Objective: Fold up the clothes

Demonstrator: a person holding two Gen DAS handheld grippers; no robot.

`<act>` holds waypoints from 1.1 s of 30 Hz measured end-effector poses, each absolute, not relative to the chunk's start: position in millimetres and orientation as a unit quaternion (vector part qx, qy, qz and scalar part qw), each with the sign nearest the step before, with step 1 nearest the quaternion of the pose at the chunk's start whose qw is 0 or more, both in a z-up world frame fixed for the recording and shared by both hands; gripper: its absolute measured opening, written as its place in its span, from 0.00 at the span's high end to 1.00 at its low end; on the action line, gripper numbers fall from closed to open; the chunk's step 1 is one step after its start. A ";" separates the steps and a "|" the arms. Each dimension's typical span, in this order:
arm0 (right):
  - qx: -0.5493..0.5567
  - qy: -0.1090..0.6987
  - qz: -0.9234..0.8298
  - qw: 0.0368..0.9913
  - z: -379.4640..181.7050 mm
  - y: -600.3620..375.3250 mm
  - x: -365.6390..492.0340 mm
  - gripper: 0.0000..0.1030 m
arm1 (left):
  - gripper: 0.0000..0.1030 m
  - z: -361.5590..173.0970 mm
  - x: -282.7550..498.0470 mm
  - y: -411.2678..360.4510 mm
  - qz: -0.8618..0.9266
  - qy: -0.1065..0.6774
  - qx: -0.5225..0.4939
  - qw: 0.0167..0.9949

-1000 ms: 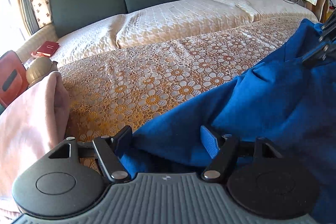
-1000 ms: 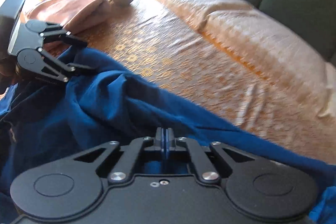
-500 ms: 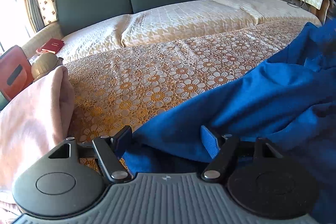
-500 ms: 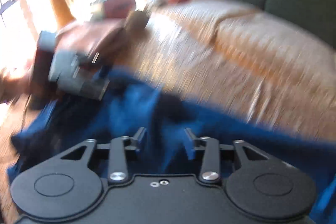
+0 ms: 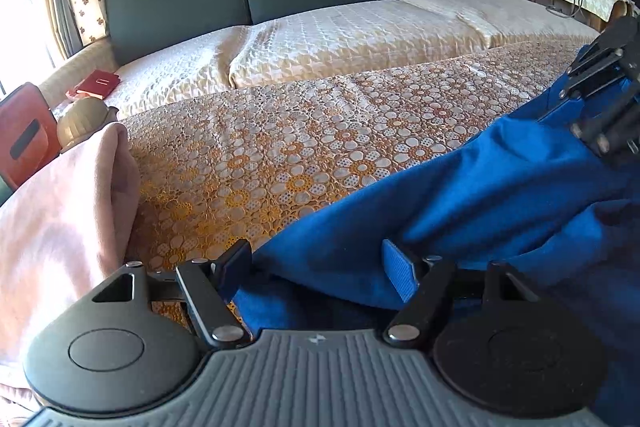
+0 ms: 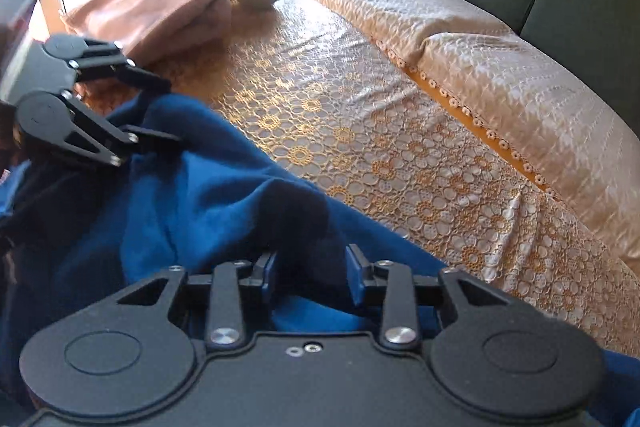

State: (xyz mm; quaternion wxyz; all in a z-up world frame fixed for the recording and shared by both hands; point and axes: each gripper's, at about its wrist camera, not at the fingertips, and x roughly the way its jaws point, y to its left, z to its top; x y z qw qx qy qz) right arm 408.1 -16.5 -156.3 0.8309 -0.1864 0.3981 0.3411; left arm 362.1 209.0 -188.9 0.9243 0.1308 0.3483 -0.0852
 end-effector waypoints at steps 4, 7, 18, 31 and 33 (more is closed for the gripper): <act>-0.179 0.369 0.306 0.859 -146.5 -19.2 413.9 0.00 | 0.31 -189.9 359.4 207.7 -0.081 0.346 0.128 0.926; -0.166 0.348 0.270 0.882 -142.4 -19.9 430.0 0.00 | 0.31 -190.5 358.5 207.8 -0.080 0.345 0.125 0.927; -0.062 0.392 0.260 0.880 -147.9 -46.9 449.5 0.00 | 0.30 -178.4 358.1 197.8 -0.091 0.335 0.162 0.924; -0.104 0.430 0.292 0.848 -132.7 -149.1 323.1 0.00 | 0.30 -178.0 379.7 172.3 -0.067 0.331 0.199 0.920; -0.139 0.424 0.308 0.840 -139.8 -137.9 302.9 0.00 | 0.30 -181.2 379.2 174.6 -0.063 0.336 0.202 0.918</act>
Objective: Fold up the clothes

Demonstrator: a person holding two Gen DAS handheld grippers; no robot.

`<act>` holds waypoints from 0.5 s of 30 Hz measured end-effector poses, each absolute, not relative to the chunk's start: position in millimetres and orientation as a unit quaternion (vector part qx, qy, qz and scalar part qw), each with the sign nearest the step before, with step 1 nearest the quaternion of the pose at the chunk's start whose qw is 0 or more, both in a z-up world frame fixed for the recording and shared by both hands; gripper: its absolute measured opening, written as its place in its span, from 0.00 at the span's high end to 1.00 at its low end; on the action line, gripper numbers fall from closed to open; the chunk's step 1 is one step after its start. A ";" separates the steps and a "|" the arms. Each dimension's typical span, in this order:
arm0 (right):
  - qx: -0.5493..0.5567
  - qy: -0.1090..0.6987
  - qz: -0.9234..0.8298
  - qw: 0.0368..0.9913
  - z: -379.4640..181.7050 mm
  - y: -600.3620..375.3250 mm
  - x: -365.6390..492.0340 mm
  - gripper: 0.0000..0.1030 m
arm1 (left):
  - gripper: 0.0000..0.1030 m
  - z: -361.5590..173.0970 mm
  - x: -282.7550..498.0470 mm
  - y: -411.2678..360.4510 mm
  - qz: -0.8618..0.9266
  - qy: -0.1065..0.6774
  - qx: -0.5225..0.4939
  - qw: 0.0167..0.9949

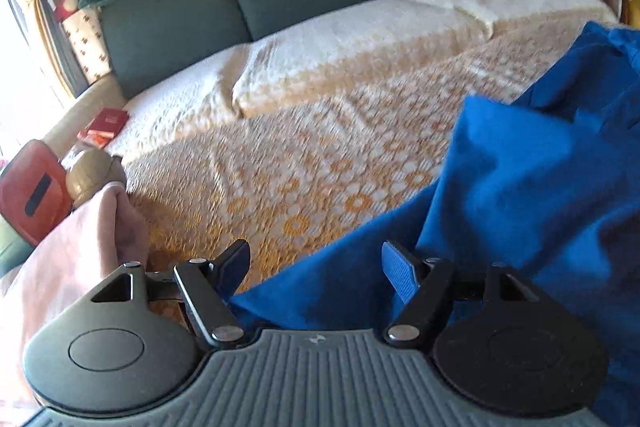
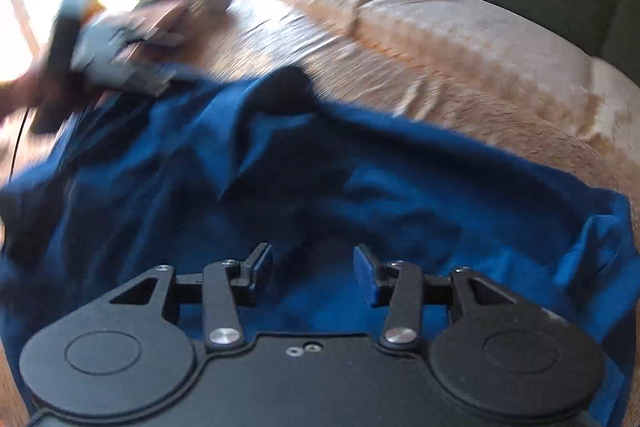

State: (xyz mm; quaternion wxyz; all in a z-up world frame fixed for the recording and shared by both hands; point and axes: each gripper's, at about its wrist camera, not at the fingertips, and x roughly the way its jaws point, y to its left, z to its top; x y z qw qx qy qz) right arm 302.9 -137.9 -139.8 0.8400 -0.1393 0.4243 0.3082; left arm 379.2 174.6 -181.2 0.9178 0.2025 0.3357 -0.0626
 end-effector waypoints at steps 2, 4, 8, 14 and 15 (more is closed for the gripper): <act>-0.164 0.417 0.323 0.833 -147.8 -123.9 290.3 0.00 | 0.30 -183.2 378.3 176.1 -0.061 0.340 0.204 0.916; -0.183 0.407 0.331 0.832 -154.8 -110.2 281.7 0.00 | 0.30 -183.5 378.2 175.0 -0.060 0.343 0.206 0.915; -0.195 0.396 0.325 0.836 -165.0 -93.7 283.5 0.00 | 0.30 -182.8 377.8 174.1 -0.061 0.347 0.210 0.912; -0.170 0.409 0.310 0.841 -166.3 -101.8 292.3 0.00 | 0.30 -183.1 377.6 178.0 -0.062 0.352 0.196 0.913; -0.173 0.409 0.307 0.842 -165.3 -101.2 292.3 0.00 | 0.30 -183.0 377.6 178.1 -0.062 0.352 0.197 0.913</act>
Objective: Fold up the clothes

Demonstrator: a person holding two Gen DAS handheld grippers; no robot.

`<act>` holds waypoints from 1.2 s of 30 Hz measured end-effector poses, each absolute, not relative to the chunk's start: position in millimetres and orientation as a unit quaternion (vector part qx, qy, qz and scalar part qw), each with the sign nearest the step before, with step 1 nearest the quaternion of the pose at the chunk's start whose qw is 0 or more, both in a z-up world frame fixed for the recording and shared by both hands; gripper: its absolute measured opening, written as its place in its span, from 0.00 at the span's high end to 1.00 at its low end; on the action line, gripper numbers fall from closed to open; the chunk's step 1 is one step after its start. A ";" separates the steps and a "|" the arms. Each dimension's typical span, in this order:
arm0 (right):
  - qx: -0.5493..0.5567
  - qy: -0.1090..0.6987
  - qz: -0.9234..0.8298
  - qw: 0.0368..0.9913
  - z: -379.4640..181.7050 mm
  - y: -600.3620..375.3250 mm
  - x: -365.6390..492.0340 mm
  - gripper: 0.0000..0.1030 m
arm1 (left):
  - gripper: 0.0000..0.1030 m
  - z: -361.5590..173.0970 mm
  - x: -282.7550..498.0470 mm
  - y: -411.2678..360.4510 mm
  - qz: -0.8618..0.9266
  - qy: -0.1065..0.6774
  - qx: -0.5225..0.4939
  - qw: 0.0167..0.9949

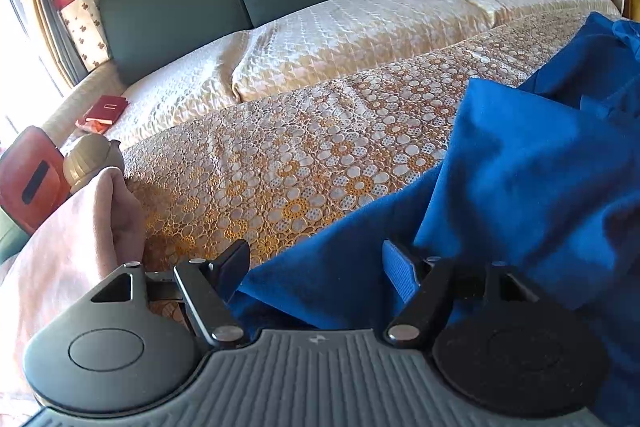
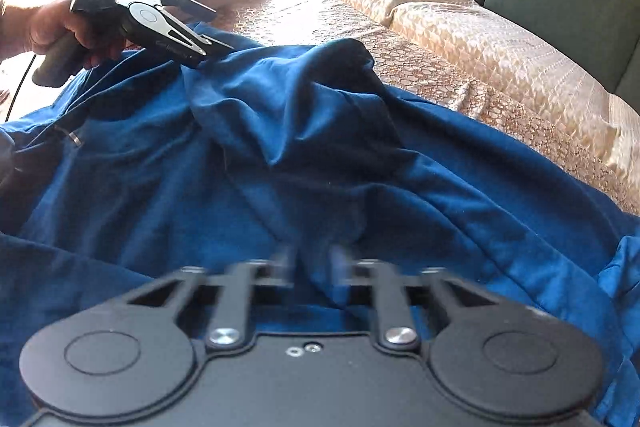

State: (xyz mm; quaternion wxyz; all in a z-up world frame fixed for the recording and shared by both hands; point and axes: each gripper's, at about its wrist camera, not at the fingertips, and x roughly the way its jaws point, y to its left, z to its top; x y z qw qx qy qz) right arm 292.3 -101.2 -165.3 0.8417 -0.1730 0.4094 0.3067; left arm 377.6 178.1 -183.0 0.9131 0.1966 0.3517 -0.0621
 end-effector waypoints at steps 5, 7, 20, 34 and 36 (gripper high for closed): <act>-0.151 0.402 0.317 0.846 -137.0 -108.1 282.7 0.00 | 0.30 -183.7 377.3 177.3 -0.064 0.353 0.200 0.912; -0.129 0.404 0.333 0.842 -122.2 -116.1 272.2 0.00 | 0.30 -183.5 377.3 177.9 -0.064 0.353 0.198 0.912; -0.047 0.419 0.274 0.864 -119.3 -160.5 229.8 0.00 | 0.30 -173.5 376.3 163.9 -0.064 0.332 0.222 0.915; 0.264 0.469 -0.054 0.841 -147.9 -352.8 238.7 0.00 | 0.30 -185.2 394.4 145.1 -0.076 0.347 0.194 0.914; 0.300 0.465 -0.070 0.830 -156.2 -360.0 239.1 0.00 | 0.30 -185.3 394.5 146.1 -0.075 0.348 0.188 0.915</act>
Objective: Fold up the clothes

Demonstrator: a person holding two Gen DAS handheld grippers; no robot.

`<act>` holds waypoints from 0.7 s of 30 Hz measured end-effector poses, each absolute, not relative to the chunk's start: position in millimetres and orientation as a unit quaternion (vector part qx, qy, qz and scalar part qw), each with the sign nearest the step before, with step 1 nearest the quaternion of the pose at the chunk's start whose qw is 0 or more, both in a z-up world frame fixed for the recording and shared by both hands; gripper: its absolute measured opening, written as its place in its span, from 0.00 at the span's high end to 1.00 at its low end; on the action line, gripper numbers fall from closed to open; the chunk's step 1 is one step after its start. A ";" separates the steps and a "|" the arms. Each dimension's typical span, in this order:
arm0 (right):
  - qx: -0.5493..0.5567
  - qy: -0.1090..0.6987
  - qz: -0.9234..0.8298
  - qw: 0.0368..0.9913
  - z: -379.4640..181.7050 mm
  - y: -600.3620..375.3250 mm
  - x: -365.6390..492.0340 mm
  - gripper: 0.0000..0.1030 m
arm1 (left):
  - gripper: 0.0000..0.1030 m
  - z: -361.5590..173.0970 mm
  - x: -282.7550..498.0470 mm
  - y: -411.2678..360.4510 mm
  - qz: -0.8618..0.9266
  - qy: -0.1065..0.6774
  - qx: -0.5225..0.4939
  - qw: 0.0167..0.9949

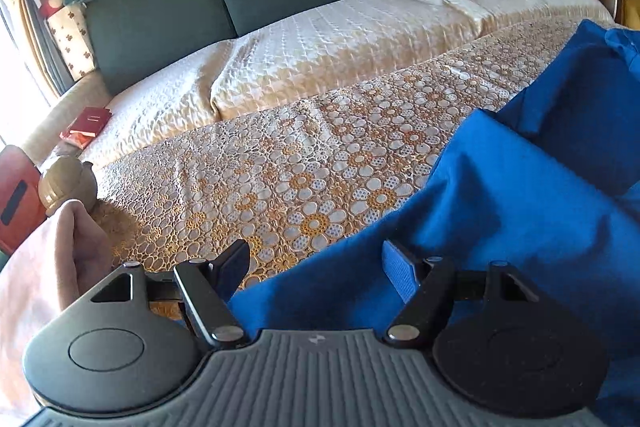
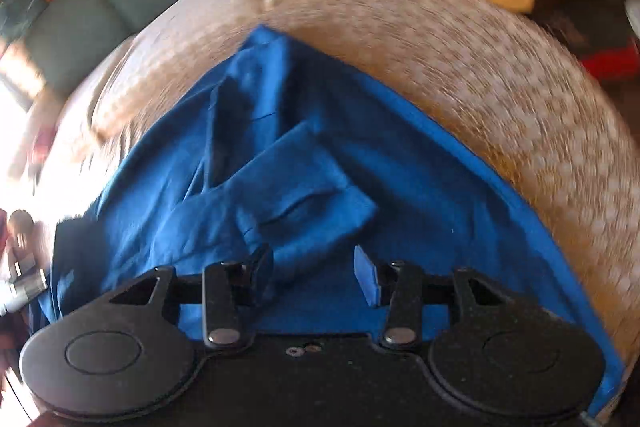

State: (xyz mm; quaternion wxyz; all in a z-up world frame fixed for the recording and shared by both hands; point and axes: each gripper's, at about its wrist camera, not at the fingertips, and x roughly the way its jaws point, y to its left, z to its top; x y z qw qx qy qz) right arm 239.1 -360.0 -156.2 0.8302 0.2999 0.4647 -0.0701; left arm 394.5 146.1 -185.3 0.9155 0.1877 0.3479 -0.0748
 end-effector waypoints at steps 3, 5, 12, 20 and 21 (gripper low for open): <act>0.327 0.460 -0.086 0.821 -162.4 -360.2 239.8 0.00 | 0.30 -185.7 393.7 147.3 -0.076 0.349 0.185 0.915; 0.335 0.456 -0.096 0.819 -165.6 -358.2 241.4 0.00 | 0.30 -186.3 392.5 146.6 -0.076 0.347 0.190 0.915; 0.272 0.411 -0.130 0.860 -138.8 -343.2 227.7 0.54 | 0.30 -187.0 390.6 143.3 -0.070 0.343 0.197 0.916; 0.211 0.417 -0.170 0.868 -103.2 -357.6 162.1 0.64 | 0.30 -188.0 389.0 137.6 -0.050 0.341 0.200 0.917; 0.206 0.432 -0.164 0.863 -106.4 -356.3 154.0 0.60 | 0.30 -187.7 389.2 137.2 -0.049 0.341 0.201 0.917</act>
